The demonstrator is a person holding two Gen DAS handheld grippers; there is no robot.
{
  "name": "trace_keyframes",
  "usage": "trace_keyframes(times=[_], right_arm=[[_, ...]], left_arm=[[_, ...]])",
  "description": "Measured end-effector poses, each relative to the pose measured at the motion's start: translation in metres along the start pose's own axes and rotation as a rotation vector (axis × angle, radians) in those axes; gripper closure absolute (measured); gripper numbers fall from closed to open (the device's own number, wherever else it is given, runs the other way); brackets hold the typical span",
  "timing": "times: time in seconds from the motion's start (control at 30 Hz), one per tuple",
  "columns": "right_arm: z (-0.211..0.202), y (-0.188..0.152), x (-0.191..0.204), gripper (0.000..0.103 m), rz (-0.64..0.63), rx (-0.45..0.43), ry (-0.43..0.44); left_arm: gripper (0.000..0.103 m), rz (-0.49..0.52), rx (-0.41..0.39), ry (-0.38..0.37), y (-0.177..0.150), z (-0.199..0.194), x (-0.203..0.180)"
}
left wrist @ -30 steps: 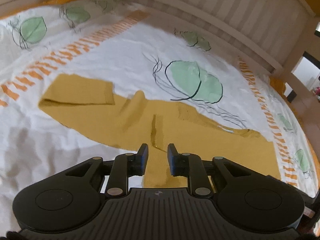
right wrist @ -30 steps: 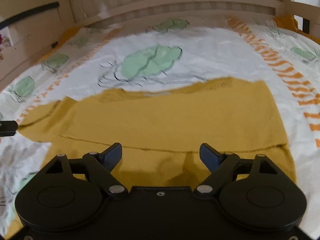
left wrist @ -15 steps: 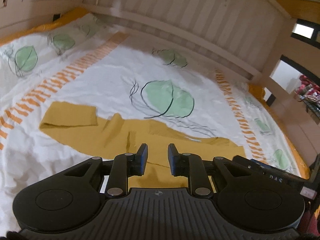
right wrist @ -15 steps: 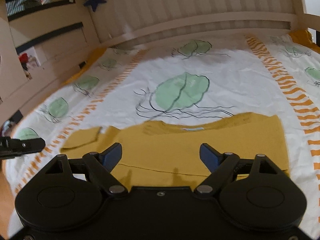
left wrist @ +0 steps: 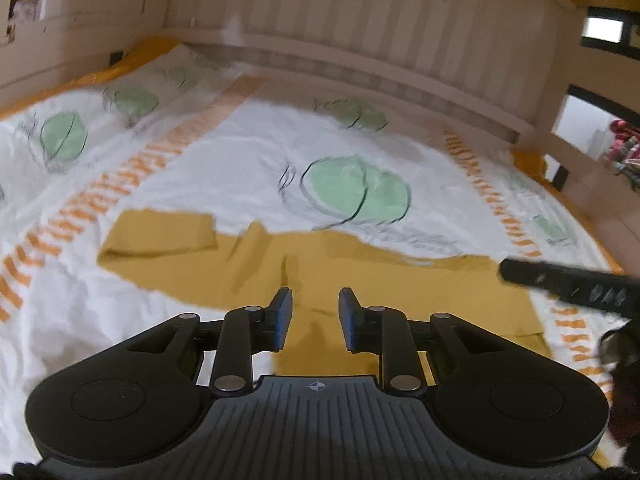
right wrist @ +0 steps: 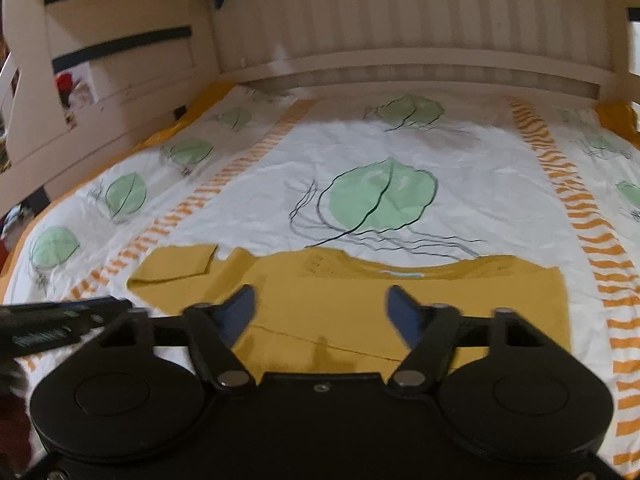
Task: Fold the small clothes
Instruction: 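Move the right gripper to the hem of the folded sweater, then close the right gripper on the sweater hem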
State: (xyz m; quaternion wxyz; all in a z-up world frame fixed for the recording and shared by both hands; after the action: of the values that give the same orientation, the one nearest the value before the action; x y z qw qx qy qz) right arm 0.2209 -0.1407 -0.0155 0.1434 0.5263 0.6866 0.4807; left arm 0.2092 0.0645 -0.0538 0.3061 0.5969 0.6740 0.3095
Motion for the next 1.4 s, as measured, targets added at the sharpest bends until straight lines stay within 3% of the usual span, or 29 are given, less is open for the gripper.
trace_keyframes(times=[0.1,0.6,0.8,1.0,1.4], right_arm=[[0.014,-0.001,0.005,0.048,-0.004,0.036,0.024],[0.133,0.006,0.049,0.052,0.018,0.218,0.202],[0.191,0.015,0.068,0.052,0.044,0.274,0.285],[0.246,0.020,0.084,0.052,0.057,0.323,0.334],[0.324,0.004,0.089,0.049,0.091,0.441,0.345]], left_arm=[[0.079,0.007,0.046,0.016,-0.019,0.022,0.005],[0.079,-0.034,0.144,0.051,-0.075,0.111,0.031],[0.079,-0.057,0.073,0.017,-0.082,0.110,0.035],[0.078,-0.061,0.054,0.021,-0.081,0.108,0.033],[0.079,-0.100,0.056,0.013,-0.082,0.107,0.034]])
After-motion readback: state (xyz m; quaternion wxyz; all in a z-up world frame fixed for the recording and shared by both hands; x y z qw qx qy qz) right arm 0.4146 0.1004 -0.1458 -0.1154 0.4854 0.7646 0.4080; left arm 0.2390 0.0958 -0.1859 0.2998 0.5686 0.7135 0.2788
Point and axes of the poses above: each gripper's, at about its wrist camera, not at the fingertips, and z roughly the way its jaws point, x to its left, y to its top, the point moved 10 cm from there along z, roughly the way its jaws point, and after that the axes turned 14 degrees about y, right-handed, at the moved point
